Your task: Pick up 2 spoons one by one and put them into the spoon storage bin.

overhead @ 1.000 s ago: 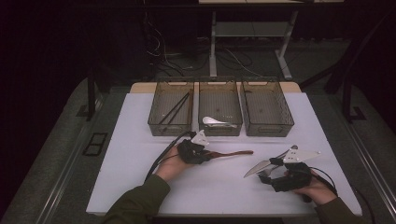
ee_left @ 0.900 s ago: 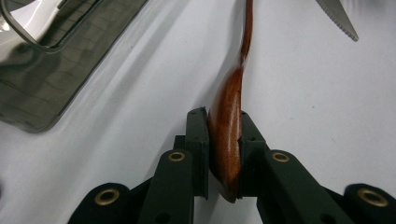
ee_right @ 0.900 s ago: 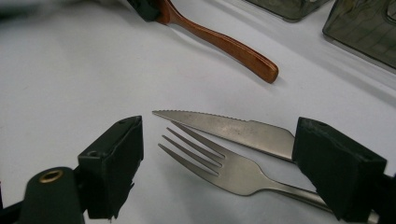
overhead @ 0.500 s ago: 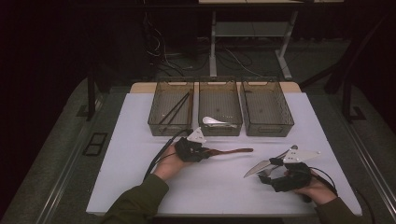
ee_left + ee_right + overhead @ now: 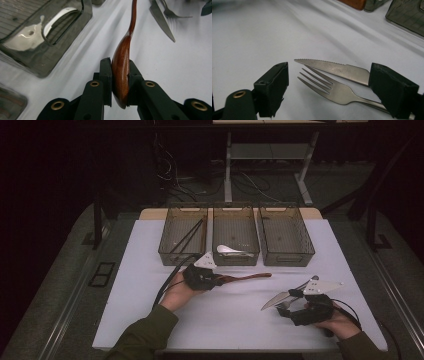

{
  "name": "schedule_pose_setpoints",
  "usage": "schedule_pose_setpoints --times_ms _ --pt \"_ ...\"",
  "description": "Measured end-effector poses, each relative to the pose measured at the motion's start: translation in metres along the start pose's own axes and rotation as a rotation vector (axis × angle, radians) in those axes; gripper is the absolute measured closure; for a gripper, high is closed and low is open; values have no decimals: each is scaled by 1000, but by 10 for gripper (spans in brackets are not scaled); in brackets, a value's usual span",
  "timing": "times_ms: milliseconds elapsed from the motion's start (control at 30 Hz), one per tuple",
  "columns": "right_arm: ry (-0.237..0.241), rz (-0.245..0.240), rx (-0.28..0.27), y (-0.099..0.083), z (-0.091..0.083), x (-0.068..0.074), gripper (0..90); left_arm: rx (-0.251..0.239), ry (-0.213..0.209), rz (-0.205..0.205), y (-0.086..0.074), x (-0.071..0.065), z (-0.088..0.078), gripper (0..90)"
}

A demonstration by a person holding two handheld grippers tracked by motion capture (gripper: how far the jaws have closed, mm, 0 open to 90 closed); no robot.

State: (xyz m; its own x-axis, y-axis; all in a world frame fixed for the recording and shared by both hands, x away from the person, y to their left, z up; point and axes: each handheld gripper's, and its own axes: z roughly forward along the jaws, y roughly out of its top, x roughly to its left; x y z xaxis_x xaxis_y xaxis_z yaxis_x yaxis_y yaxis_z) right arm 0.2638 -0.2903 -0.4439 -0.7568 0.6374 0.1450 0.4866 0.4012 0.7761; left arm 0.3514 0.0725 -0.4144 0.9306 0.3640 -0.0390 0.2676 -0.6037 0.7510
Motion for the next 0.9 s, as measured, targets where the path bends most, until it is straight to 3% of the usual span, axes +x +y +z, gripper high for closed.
schedule_pose_setpoints --times_ms 267,900 --pt "-1 2 -2 0 0 0 162 -24 9 -17 8 6 -6 783" --pt "-4 4 -1 0 0 0 162 -50 34 0 42 24 -17 783"
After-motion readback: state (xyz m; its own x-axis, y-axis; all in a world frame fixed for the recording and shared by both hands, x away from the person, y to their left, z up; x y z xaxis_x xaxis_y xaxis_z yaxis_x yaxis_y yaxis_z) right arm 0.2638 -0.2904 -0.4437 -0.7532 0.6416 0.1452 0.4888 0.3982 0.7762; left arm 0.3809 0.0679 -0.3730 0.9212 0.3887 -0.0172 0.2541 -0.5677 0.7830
